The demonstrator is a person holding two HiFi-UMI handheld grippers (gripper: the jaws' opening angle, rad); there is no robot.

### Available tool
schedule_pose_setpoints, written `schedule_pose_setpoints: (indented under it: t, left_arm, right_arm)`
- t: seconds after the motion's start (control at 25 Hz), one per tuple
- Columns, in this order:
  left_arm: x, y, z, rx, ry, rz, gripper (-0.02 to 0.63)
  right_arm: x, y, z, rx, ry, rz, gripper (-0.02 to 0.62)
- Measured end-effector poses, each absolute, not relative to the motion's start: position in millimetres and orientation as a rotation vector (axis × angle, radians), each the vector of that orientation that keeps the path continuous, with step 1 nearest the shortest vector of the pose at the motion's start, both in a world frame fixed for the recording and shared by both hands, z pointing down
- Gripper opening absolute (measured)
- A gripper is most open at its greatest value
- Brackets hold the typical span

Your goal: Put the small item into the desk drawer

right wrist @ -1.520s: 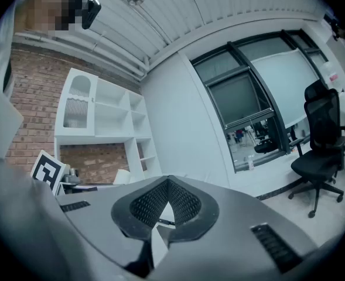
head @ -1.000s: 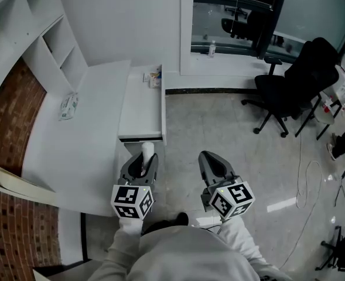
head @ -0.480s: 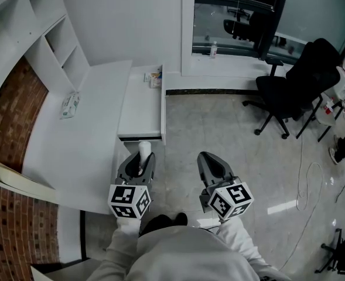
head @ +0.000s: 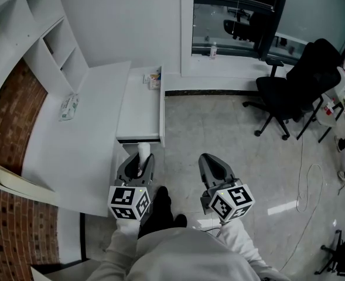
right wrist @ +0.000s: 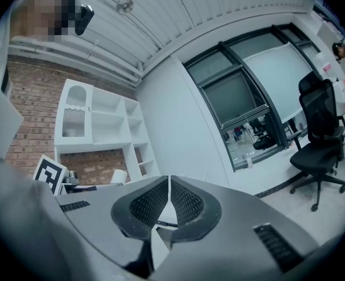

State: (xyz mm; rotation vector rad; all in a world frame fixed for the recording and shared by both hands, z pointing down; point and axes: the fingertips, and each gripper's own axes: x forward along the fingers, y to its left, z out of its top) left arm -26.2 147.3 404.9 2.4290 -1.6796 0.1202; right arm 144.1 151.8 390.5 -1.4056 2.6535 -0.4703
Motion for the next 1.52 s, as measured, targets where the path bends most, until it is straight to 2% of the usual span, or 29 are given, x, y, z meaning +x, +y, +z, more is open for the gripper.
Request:
schedule_pose_setpoints:
  t: [0.68, 1.52]
  left_arm:
    - [-53, 69, 409, 2.424, -1.697, 0.105, 0.143]
    - [-109, -92, 419, 2.431, -1.621, 0.076, 0.143]
  right_arm:
    - [122, 77, 397, -1.402, 2.67, -0.475, 0.028]
    - [48, -83, 403, -1.427, 2.706, -0.507, 0.028]
